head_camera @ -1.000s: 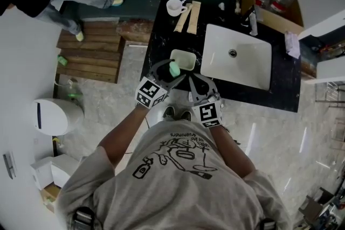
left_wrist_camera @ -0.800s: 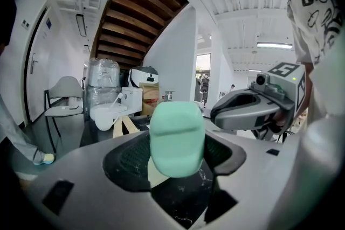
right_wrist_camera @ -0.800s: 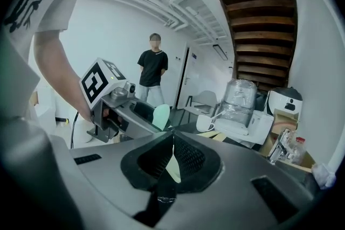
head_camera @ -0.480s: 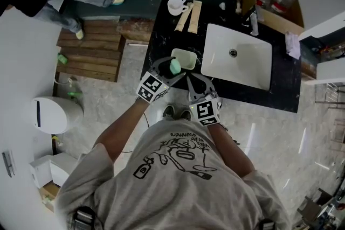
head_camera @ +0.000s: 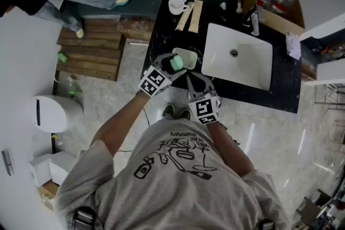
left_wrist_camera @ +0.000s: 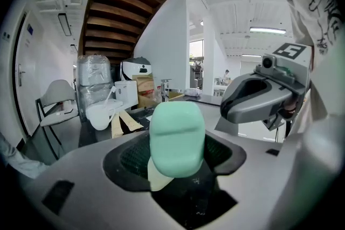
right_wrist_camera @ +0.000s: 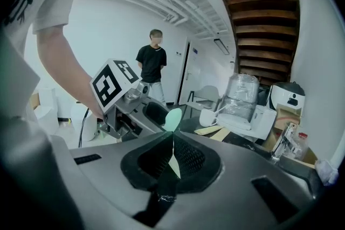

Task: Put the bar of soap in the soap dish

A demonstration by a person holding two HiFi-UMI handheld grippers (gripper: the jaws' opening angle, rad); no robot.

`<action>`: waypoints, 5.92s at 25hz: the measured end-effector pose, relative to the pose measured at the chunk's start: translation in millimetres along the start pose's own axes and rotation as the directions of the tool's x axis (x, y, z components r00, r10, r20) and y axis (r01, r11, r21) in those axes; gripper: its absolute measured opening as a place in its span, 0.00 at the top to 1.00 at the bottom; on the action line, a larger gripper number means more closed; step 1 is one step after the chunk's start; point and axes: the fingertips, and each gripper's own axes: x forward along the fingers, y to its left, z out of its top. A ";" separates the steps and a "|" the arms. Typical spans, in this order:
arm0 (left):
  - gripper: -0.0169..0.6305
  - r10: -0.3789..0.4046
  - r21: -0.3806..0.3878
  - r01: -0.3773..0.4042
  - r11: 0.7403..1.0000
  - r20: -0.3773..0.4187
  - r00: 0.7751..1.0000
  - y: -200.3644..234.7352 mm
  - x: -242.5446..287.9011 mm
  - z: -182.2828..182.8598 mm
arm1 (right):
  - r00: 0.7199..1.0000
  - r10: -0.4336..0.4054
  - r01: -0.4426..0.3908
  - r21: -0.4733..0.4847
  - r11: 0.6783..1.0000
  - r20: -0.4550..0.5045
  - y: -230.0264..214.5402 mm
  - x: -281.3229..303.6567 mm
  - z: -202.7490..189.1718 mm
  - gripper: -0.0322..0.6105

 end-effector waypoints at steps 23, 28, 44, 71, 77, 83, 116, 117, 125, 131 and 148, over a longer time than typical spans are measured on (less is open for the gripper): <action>0.54 -0.040 0.155 0.069 0.986 -0.180 0.983 12.4 32.7 -26.4 | 1.000 -0.007 0.008 0.009 1.000 -0.031 -4.9 7.2 -11.1 0.91; 0.54 -0.047 0.186 0.089 0.979 -0.216 0.975 10.2 38.8 -31.7 | 0.999 -0.010 0.010 0.022 1.000 -0.036 -5.1 6.4 -15.9 0.91; 0.54 -0.071 0.225 0.144 0.964 -0.306 0.949 14.8 52.6 -41.7 | 0.999 -0.012 0.013 0.029 0.999 -0.040 -7.2 8.0 -17.9 0.91; 0.54 -0.092 0.303 0.253 0.919 -0.459 0.884 14.3 64.5 -58.1 | 0.994 -0.012 0.011 -0.011 1.000 -0.105 -12.6 20.1 -42.3 0.91; 0.54 -0.092 0.320 0.269 0.909 -0.474 0.876 13.5 65.1 -58.5 | 0.992 -0.001 -0.002 -0.017 1.000 -0.128 -10.9 24.2 -47.5 0.91; 0.54 -0.099 0.329 0.292 0.898 -0.496 0.863 11.6 67.7 -58.5 | 0.991 0.005 -0.007 -0.013 1.000 -0.137 -11.9 27.1 -51.8 0.91; 0.54 -0.196 0.217 0.415 0.884 -0.634 0.748 17.4 78.4 -61.4 | 0.991 -0.003 0.004 0.011 1.000 -0.136 -17.5 25.8 -51.0 0.91; 0.54 -0.199 0.215 0.418 0.883 -0.635 0.747 16.8 78.7 -61.6 | 0.991 -0.003 0.004 0.011 1.000 -0.135 -17.5 25.9 -51.3 0.91; 0.54 -0.215 0.201 0.425 0.883 -0.631 0.745 15.9 79.7 -62.3 | 0.991 -0.001 0.003 0.015 1.000 -0.136 -18.7 26.5 -52.9 0.91; 0.54 -0.223 0.199 0.432 0.880 -0.629 0.744 14.5 80.0 -61.6 | 0.990 -0.001 0.003 0.018 1.000 -0.139 -18.3 26.2 -53.2 0.91; 0.54 -0.227 0.214 0.447 0.868 -0.630 0.743 12.0 79.7 -59.6 | 0.985 0.023 -0.019 0.022 1.000 -0.170 -22.8 37.0 -55.3 0.91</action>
